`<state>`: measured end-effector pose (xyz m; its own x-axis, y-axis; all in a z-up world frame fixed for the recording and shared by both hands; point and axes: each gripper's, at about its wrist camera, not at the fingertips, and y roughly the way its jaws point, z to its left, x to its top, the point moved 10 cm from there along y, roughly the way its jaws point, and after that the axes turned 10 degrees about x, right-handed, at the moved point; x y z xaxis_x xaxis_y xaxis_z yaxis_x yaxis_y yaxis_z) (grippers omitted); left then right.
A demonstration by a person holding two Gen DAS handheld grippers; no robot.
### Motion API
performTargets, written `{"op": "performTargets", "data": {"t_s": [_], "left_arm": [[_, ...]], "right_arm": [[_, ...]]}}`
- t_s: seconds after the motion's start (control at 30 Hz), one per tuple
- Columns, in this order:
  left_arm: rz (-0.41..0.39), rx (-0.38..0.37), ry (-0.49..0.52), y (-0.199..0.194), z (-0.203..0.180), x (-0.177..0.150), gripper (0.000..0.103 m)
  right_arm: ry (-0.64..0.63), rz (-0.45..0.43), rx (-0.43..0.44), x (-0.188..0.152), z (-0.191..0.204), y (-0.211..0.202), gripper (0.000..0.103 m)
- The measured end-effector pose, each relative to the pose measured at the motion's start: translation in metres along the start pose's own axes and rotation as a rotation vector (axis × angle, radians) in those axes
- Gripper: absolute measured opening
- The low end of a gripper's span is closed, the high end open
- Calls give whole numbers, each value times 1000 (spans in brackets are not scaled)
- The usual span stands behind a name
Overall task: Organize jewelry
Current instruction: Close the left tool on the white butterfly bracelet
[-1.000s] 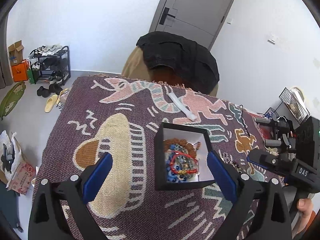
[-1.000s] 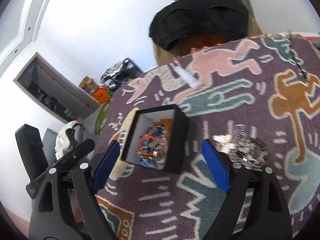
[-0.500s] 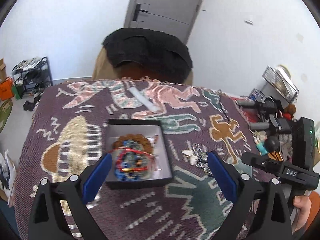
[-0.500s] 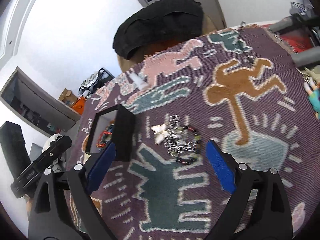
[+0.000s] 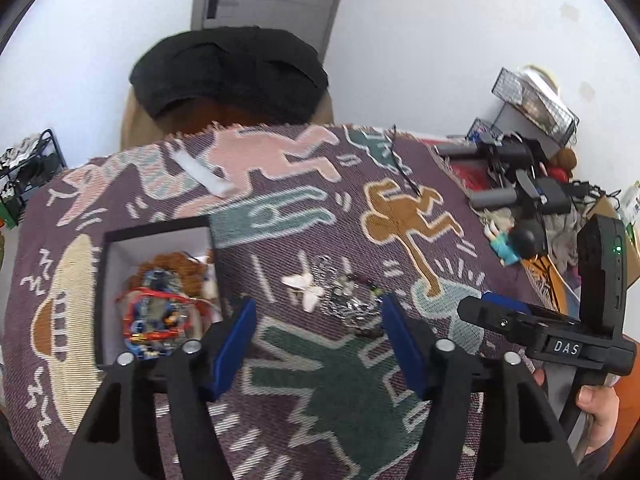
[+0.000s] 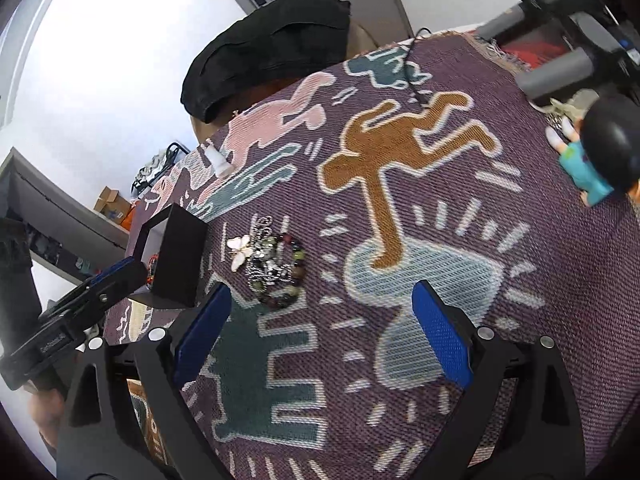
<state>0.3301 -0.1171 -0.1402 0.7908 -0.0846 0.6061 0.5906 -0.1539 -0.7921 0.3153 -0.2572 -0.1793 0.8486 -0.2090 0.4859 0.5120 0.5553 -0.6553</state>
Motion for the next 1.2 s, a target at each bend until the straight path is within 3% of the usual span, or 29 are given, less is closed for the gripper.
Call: {"op": "performTargets", "data": {"t_s": [0.17,0.43,0.57,0.87,1.07,1.2], "left_arm": [[45,-16,24,18,-21,-5,48],[100,54,-22,53,-15,-3,30],[108,122,-23,68,-7,-3,30],[146,148,-51,95,-2,-5,29],[176,210,-3,102,0,-13,31],[180,195,-28,103,9,-14,31]], "right_arm": [[30,-12,10,-2,-14,-5,91],[42,-23,29,-4,-21,-9,91],[41,-19,34,-5,-21,-7,91],[35,-8,42,-6,-19,1,91],[51,-12,43,-5,-27,0,91],[60,-14,49,-6,-30,-1,91]]}}
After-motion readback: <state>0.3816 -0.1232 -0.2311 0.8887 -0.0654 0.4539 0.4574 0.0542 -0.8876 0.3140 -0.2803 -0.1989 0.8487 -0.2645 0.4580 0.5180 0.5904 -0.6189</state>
